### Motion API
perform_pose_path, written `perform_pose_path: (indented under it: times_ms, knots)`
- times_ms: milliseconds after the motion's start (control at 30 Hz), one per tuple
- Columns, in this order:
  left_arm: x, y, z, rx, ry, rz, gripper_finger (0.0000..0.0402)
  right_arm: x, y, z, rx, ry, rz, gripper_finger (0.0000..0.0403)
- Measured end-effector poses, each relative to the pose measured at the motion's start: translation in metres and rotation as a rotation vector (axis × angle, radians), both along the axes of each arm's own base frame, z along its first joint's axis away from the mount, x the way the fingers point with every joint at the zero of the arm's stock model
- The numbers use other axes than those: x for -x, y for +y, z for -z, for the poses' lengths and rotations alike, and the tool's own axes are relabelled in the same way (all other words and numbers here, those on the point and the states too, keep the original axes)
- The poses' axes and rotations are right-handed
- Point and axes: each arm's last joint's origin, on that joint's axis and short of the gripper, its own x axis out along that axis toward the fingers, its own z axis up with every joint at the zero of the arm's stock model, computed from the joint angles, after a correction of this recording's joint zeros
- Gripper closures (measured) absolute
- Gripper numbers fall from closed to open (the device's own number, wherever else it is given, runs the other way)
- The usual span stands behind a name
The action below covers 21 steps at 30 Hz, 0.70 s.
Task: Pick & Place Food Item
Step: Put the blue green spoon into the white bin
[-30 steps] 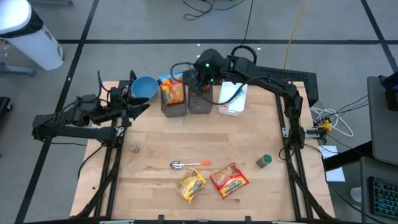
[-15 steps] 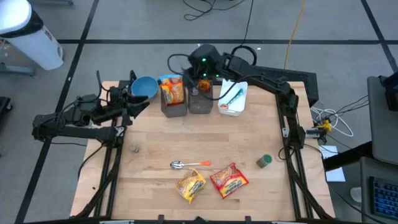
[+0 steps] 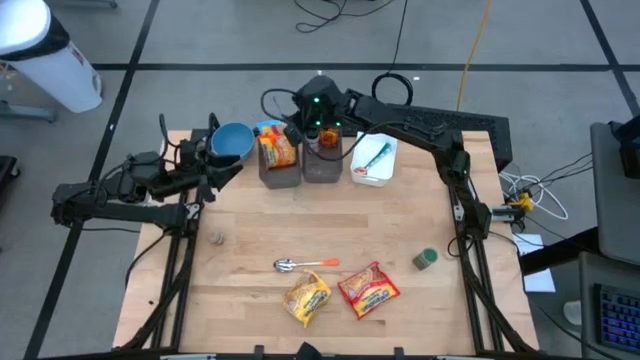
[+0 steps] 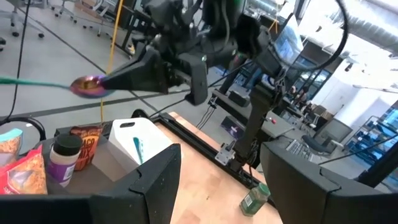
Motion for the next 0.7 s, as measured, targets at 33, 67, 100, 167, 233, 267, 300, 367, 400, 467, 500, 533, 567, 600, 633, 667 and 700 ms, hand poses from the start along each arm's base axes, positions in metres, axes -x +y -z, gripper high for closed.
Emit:
perform_pose_path:
  times_ms: [33,67,100,167,233,267,300,367,400,467,500,533,567,600,633,667,700]
  knots:
    - [0.000,0.000,0.000,0.000,0.001,0.003,0.0172,0.001,0.000,0.000,0.012,0.017,0.012,0.0403]
    - [0.000,0.000,0.000,0.001,0.001,0.007,0.0172,0.002,0.001,0.001,0.026,0.039,0.023,0.0403]
    - [0.000,0.000,0.000,0.001,0.005,0.007,0.0172,0.002,0.002,0.002,0.039,0.060,0.029,0.0403]
    - [0.000,0.000,0.001,0.004,0.009,0.009,0.0172,0.006,0.003,0.003,0.045,0.104,0.046,0.0403]
    - [0.000,0.000,0.002,0.012,0.014,0.009,0.0172,0.012,0.005,0.002,0.039,0.143,0.056,0.0403]
    - [0.000,0.000,0.002,0.016,0.014,0.009,0.0172,0.015,0.006,-0.001,0.032,0.151,0.058,0.0403]
    - [0.000,0.000,0.002,0.016,0.013,0.009,0.0172,0.019,0.008,-0.002,0.025,0.173,0.064,0.0403]
    - [0.000,0.000,0.002,0.018,0.015,0.009,0.0172,0.026,0.011,-0.002,0.026,0.242,0.093,0.0403]
    - [0.000,0.000,0.002,0.019,0.016,0.010,0.0172,0.028,0.013,0.000,0.033,0.277,0.111,0.0403]
    - [0.000,0.000,0.002,0.019,0.017,0.010,0.0172,0.032,0.017,0.003,0.039,0.342,0.132,0.0403]
    - [0.000,0.000,0.002,0.019,0.019,0.010,0.0172,0.034,0.020,0.004,0.036,0.371,0.132,0.0403]
    - [0.000,0.000,0.003,0.019,0.022,0.010,0.0172,0.036,0.024,0.004,0.030,0.388,0.127,0.0403]
    - [0.000,0.000,0.003,0.019,0.027,0.010,0.0172,0.037,0.027,0.003,0.022,0.395,0.127,0.0403]
    - [0.000,0.000,0.004,0.020,0.036,0.012,0.0172,0.039,0.030,0.002,0.013,0.406,0.128,0.0403]
    - [0.000,0.000,0.005,0.021,0.044,0.018,0.0172,0.043,0.032,0.001,0.002,0.426,0.128,0.0403]
    - [0.000,-0.001,0.005,0.021,0.050,0.020,0.0172,0.047,0.035,0.000,-0.008,0.455,0.127,0.0403]
    - [0.000,-0.001,0.006,0.022,0.054,0.023,0.0172,0.050,0.036,0.001,-0.010,0.485,0.137,0.0403]
